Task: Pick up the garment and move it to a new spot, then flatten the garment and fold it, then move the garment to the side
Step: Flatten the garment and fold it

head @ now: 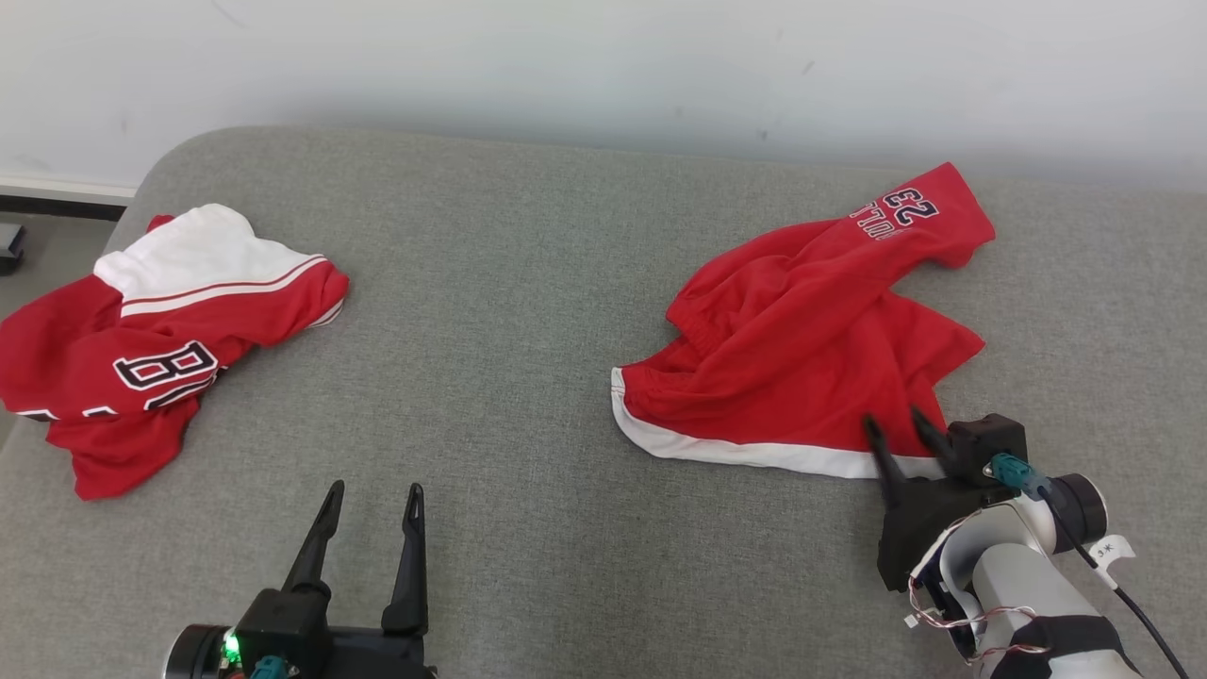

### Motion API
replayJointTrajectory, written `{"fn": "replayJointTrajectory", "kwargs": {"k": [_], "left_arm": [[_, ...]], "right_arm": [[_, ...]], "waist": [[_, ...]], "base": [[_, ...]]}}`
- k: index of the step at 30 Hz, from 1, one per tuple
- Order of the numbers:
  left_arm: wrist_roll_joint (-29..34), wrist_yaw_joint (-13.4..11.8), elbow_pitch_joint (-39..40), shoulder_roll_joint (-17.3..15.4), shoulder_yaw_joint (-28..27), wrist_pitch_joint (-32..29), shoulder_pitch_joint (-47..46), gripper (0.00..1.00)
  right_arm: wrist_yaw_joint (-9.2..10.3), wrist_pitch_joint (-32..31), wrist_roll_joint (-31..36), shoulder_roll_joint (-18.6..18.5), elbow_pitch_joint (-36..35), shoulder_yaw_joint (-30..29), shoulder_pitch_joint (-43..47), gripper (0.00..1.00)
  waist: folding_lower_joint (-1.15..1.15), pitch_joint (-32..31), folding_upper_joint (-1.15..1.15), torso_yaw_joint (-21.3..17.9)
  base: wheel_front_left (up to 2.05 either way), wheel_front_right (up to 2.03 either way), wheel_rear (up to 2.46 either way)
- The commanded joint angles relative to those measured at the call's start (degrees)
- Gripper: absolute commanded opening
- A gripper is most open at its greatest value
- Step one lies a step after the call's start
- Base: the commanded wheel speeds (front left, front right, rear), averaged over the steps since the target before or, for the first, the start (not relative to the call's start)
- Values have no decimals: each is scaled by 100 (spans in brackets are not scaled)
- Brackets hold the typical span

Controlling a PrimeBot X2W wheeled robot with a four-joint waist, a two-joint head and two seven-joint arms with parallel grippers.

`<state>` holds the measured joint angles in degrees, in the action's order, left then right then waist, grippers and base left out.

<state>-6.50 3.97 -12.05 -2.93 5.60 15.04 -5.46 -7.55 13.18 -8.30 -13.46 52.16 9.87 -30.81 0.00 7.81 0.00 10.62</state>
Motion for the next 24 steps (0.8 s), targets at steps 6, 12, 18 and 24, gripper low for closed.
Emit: {"fn": "replayJointTrajectory", "kwargs": {"k": [6, 12, 18, 24], "left_arm": [[-64, -61, -26, 7, -5, 21, 79, 100], [-68, -72, -11, 6, -54, 21, 230, 100], [-53, -60, -9, 6, -89, 20, 314, 100], [-79, -72, 4, 8, -103, 21, 347, 100]], "right_arm": [[13, 170, -217, 170, 24, 262, -71, 0], [13, 208, -410, 165, -685, 789, 491, 0], [13, 208, -570, 57, -1324, 994, 1076, 100], [13, 207, -831, -43, -2357, 537, 1746, 100]], "waist": [[0, -129, 0, 13], [0, -251, 0, -58], [0, -291, 0, -275], [0, -354, 0, -442]], "base": [[0, 0, 0], [0, 0, 0], [0, 0, 0], [0, 0, 0]]}}
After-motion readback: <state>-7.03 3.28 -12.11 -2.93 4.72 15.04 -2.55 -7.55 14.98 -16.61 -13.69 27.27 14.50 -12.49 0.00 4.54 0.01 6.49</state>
